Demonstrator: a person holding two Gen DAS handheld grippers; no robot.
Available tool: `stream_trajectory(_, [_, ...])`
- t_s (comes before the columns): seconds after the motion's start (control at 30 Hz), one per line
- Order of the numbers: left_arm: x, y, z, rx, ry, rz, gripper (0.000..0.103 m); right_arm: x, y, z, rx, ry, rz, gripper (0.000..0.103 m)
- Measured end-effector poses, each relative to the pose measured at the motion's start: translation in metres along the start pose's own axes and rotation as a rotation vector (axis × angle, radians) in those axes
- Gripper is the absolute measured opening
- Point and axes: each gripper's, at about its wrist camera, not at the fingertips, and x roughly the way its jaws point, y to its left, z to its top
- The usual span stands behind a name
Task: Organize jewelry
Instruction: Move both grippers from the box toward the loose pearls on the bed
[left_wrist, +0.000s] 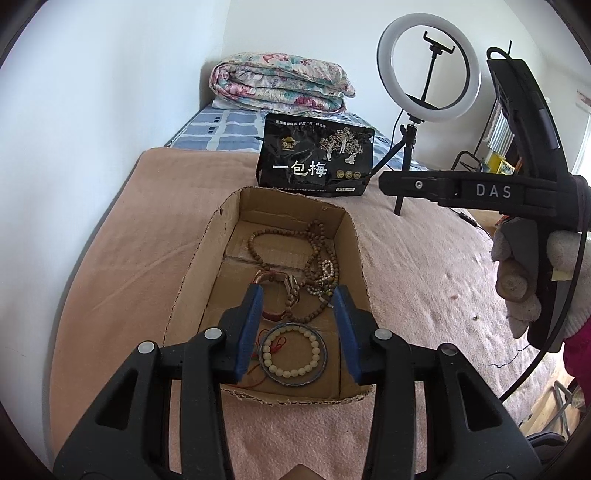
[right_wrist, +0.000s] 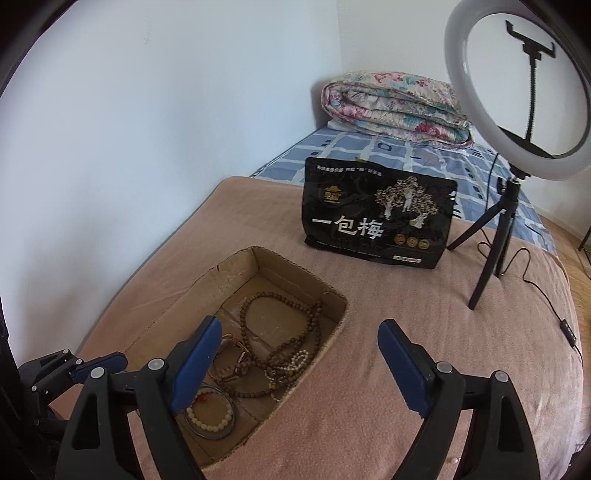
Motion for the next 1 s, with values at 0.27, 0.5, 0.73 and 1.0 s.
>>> stream_trajectory(0.27, [-0.004,-0.017,0.003,0.021,-0.013,-0.011,0.040,-0.034,-0.028,-0.014,0.008,-0.045,-0.057,0.099])
stream_trajectory(0.5, [0.001,-0.040,0.004,0.059,-0.005,-0.029,0.040,-0.073,-0.054,-0.036,0.014,-0.093,-0.082,0.101])
stream_trajectory(0.73, [0.005,-0.068,0.003,0.088,-0.003,-0.075,0.040,-0.117,-0.090,-0.070,0.034,-0.131,-0.140,0.101])
stream_trajectory(1.0, [0.014,-0.107,0.003,0.137,0.003,-0.138,0.040,-0.153,-0.136,-0.122,0.090,-0.147,-0.182,0.101])
